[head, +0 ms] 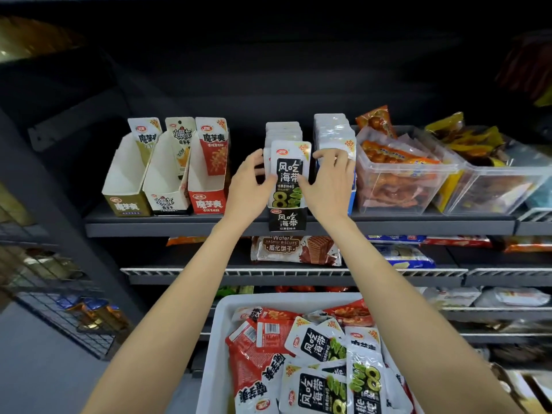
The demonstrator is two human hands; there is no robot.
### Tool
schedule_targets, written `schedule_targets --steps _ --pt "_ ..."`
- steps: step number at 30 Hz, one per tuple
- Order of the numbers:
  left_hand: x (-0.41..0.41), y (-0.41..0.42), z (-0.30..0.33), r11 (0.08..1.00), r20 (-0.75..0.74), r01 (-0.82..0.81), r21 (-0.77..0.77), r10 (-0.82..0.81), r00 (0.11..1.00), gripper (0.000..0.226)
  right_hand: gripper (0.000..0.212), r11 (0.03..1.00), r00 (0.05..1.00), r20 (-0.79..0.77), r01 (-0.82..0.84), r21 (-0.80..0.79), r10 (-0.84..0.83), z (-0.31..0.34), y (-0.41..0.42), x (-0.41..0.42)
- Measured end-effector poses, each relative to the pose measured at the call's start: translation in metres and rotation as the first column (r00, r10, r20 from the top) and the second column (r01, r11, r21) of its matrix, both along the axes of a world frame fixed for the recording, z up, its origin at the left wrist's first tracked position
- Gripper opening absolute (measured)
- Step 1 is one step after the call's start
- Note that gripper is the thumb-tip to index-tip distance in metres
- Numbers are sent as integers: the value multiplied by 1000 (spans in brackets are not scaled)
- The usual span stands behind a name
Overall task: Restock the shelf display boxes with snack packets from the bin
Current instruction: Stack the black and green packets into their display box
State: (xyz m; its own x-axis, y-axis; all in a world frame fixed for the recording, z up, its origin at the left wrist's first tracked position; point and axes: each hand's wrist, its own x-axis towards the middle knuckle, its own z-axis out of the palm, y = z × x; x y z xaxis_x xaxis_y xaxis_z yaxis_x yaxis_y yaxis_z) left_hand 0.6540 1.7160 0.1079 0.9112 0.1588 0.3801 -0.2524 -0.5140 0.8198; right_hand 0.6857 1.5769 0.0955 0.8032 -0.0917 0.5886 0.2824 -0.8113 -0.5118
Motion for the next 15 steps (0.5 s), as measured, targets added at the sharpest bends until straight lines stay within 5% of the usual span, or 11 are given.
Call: schedule_targets --steps 5,9,12,15 --pt "-16 -5 -14 974 84 -108 200 92 992 56 47 972 978 100 -194 136 182 -12 -1 -17" --pt "-57 -11 -34 958 337 -230 170 162 927 34 36 926 945 177 -309 218 274 -28 -17 -65" --pt "-93 -14 -67 972 497 -213 100 137 857 22 23 901 925 27 -375 218 379 -57 -41 -104" --pt "-128 -14 -109 982 424 -139 125 74 903 22 15 908 864 -279 -386 165 418 -99 -69 -134"
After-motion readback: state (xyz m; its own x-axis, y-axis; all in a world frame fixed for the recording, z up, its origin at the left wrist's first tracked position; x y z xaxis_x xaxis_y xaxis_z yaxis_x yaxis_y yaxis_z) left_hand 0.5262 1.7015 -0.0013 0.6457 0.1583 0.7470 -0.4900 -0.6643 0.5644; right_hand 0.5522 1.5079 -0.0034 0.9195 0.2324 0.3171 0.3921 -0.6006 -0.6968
